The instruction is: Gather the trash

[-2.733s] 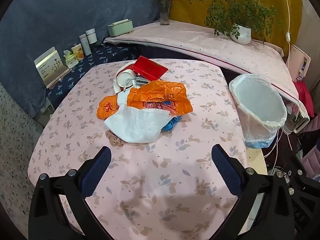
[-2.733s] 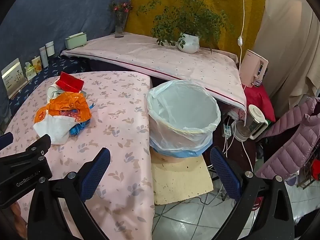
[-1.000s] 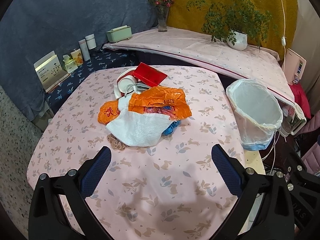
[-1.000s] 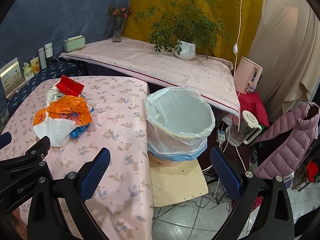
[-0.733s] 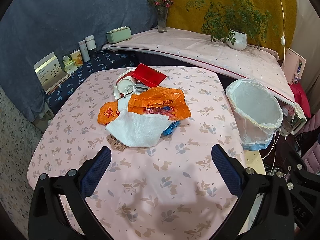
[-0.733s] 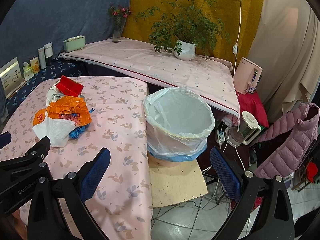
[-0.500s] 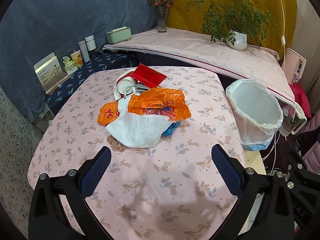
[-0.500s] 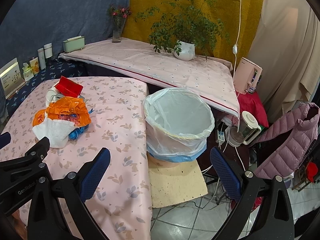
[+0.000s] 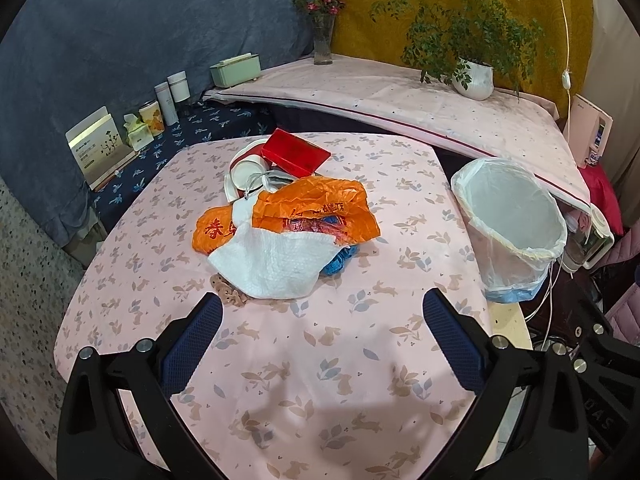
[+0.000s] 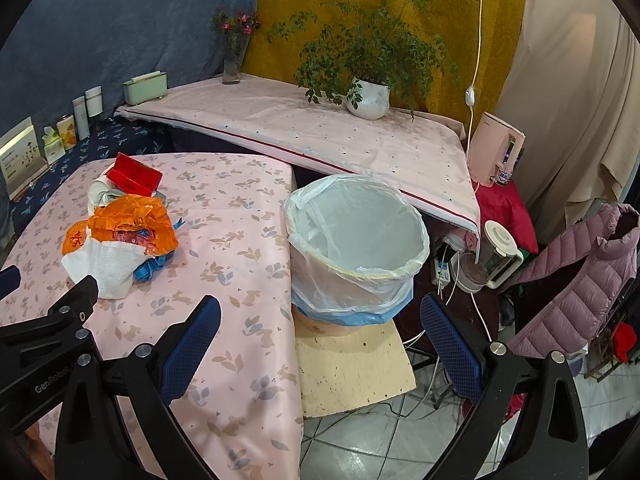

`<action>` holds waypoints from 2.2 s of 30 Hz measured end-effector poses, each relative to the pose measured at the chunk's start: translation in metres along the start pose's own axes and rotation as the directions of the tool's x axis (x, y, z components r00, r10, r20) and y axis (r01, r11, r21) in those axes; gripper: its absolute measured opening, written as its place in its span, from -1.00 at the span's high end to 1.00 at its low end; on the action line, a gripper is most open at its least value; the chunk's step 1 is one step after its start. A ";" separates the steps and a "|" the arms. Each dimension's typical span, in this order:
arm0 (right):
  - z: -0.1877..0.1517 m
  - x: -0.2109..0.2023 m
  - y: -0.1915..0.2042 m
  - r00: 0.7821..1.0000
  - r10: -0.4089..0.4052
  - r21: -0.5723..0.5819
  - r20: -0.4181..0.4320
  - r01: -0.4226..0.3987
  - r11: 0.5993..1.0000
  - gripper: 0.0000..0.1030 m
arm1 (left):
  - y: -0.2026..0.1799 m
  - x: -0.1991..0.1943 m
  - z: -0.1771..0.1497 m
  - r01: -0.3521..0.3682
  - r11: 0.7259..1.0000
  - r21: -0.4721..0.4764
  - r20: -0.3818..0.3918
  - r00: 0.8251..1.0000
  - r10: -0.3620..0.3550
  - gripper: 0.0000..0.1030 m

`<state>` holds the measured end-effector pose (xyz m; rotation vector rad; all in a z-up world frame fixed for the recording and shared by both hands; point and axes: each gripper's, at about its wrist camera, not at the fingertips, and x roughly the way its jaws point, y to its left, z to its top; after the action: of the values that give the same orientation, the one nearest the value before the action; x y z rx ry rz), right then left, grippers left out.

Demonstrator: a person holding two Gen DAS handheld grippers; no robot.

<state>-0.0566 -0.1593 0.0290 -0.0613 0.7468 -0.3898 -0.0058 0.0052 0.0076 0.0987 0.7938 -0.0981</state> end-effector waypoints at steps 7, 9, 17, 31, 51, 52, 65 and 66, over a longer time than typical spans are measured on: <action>0.005 0.003 -0.002 1.000 -0.002 0.009 0.000 0.002 1.000 -0.87 | -0.003 0.001 0.007 0.005 1.000 0.006 0.002 1.000 -0.005 -0.85; 0.006 0.004 -0.002 1.000 -0.003 0.015 0.002 0.003 1.000 -0.87 | -0.003 0.001 0.009 0.005 1.000 0.008 0.004 1.000 -0.006 -0.85; 0.015 0.000 0.003 1.000 -0.004 0.018 0.013 0.003 1.000 -0.87 | 0.001 0.001 0.013 0.006 1.000 -0.001 0.001 1.000 -0.006 -0.85; 0.017 -0.014 0.006 0.998 -0.040 0.038 0.042 0.038 0.999 -0.87 | 0.015 0.000 0.006 0.034 0.999 -0.038 0.004 0.999 -0.034 -0.85; 0.020 0.030 0.026 1.000 -0.026 0.057 0.014 0.025 0.998 -0.86 | 0.075 0.073 0.003 0.063 0.993 -0.096 -0.057 0.996 -0.069 -0.85; 0.020 0.034 0.029 1.000 -0.020 0.052 0.008 0.019 0.998 -0.86 | 0.080 0.078 0.002 0.061 0.992 -0.107 -0.066 0.995 -0.069 -0.85; 0.027 0.076 0.079 0.997 0.064 0.009 -0.034 -0.063 0.998 -0.86 | 0.099 0.135 -0.006 0.125 0.985 -0.117 -0.136 0.981 -0.140 -0.75; 0.028 0.078 0.082 0.997 0.066 0.006 -0.034 -0.066 0.998 -0.86 | 0.096 0.137 -0.005 0.142 0.984 -0.109 -0.132 0.979 -0.155 -0.66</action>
<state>0.0406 -0.1140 -0.0166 -0.0251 0.7799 -0.3305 0.0982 0.0939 -0.0886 -0.0488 0.9443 -0.1948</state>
